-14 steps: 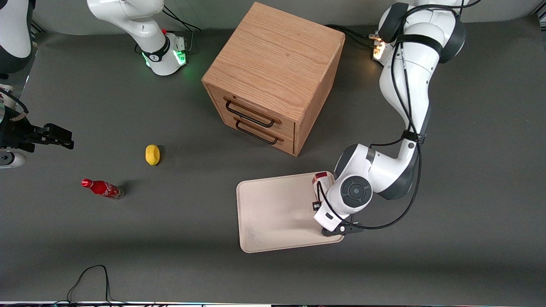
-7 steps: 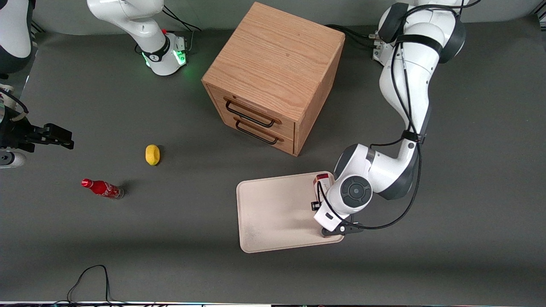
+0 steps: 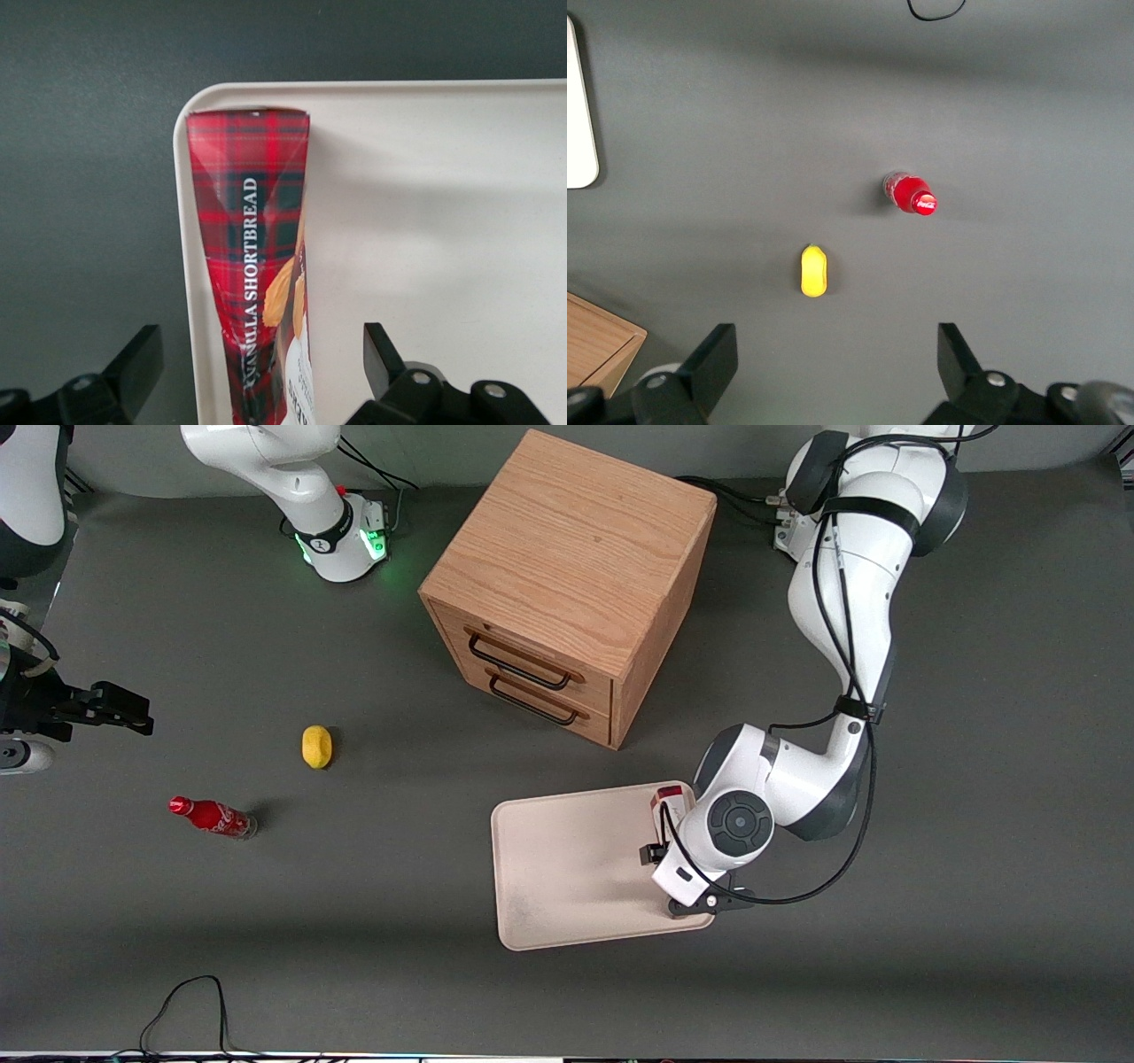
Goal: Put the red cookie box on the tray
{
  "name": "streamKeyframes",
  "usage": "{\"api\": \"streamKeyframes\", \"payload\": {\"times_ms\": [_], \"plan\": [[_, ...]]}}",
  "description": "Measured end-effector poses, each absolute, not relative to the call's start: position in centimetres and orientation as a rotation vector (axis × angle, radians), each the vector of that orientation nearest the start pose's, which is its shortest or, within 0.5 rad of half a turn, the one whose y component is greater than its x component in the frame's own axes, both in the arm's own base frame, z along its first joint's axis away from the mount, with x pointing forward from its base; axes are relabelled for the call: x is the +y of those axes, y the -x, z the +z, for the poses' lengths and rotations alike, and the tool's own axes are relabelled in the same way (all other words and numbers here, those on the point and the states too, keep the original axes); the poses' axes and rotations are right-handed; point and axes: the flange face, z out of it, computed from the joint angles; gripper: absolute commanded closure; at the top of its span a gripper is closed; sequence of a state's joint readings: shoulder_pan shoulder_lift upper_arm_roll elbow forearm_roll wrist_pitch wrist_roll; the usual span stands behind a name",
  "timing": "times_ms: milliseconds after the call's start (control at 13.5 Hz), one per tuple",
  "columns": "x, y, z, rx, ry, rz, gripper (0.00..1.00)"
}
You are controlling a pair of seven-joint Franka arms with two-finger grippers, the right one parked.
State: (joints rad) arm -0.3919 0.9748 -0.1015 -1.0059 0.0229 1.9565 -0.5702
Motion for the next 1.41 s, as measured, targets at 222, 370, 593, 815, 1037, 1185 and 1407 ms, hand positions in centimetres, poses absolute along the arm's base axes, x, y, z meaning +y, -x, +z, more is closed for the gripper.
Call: {"api": "streamKeyframes", "payload": {"times_ms": [222, 370, 593, 815, 1037, 1185, 1407], "plan": [[-33.5, -70.2, 27.7, -0.180, 3.169, 0.091, 0.00], [-32.9, -69.4, 30.5, -0.175, 3.133, 0.172, 0.00], [-31.2, -67.9, 37.6, -0.184, 3.113, 0.187, 0.00], [-26.1, -65.2, 43.5, -0.205, 3.098, 0.173, 0.00], [-19.5, -61.4, 48.2, -0.270, 3.078, 0.169, 0.00], [-15.8, -58.6, 50.6, -0.277, 3.071, 0.164, 0.00], [-9.8, -55.3, 53.4, -0.314, 3.049, 0.212, 0.00]]}}
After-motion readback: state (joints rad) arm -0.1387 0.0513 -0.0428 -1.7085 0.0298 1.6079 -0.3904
